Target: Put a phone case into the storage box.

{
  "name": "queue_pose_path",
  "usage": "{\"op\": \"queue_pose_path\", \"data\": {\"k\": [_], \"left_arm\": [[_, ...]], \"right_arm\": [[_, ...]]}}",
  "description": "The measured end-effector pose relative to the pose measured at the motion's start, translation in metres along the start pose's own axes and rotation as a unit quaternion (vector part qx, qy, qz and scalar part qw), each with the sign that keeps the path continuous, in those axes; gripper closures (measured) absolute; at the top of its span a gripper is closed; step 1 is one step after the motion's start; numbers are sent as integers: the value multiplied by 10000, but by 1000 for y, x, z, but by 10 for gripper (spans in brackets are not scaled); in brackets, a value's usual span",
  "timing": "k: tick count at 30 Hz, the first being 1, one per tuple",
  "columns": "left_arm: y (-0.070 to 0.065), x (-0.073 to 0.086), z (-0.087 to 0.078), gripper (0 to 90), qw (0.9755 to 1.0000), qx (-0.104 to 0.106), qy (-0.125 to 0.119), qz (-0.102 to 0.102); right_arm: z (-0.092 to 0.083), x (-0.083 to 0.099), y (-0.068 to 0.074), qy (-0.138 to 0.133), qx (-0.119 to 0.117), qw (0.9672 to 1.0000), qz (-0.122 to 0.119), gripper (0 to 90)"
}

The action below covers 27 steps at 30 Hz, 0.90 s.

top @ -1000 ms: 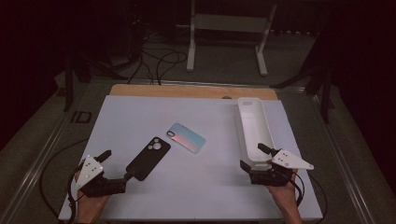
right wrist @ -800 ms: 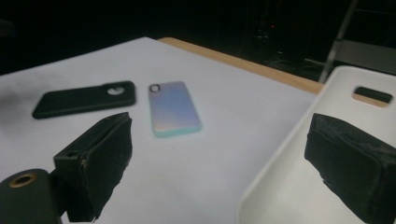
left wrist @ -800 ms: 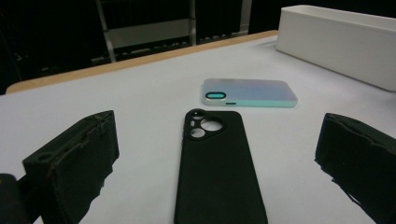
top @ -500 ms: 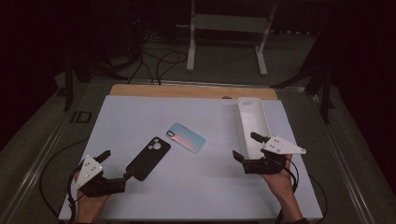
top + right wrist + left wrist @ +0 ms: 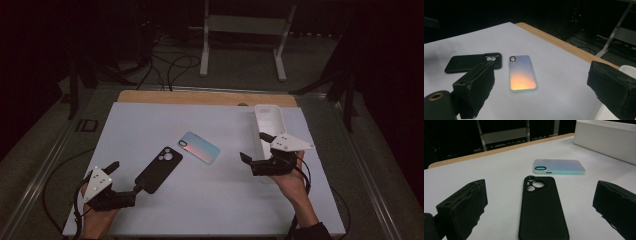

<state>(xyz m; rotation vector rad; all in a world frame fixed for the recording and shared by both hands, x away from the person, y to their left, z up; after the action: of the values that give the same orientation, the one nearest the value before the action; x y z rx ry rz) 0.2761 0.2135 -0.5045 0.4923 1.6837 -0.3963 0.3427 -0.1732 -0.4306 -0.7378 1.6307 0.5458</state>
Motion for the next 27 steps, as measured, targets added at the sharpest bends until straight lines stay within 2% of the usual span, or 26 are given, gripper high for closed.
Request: {"op": "queue_pose_path", "data": {"k": [10, 17, 27], "left_arm": [[0, 2, 1, 3, 10000, 0, 53, 35], [1, 2, 1, 3, 10000, -10, 57, 34], [1, 3, 1, 3, 10000, -9, 73, 27]], "right_arm": [[20, -9, 4, 227, -92, 9996, -100, 73], [35, -14, 6, 354, -128, 9990, -254, 73], [57, -15, 7, 535, -174, 9980, -283, 73]]}}
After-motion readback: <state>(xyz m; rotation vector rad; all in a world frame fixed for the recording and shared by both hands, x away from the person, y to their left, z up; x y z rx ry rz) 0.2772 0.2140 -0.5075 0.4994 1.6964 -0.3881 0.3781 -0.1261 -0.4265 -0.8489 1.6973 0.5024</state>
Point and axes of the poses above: each handheld gripper's, and its own axes: z roughly forward along the jaws, x roughly out of its underside, y roughly to its left, the point moved 7 cm from there along z, roughly forward along the jaws, and after that the axes turned 11 degrees about -y, right-handed, at the moved point
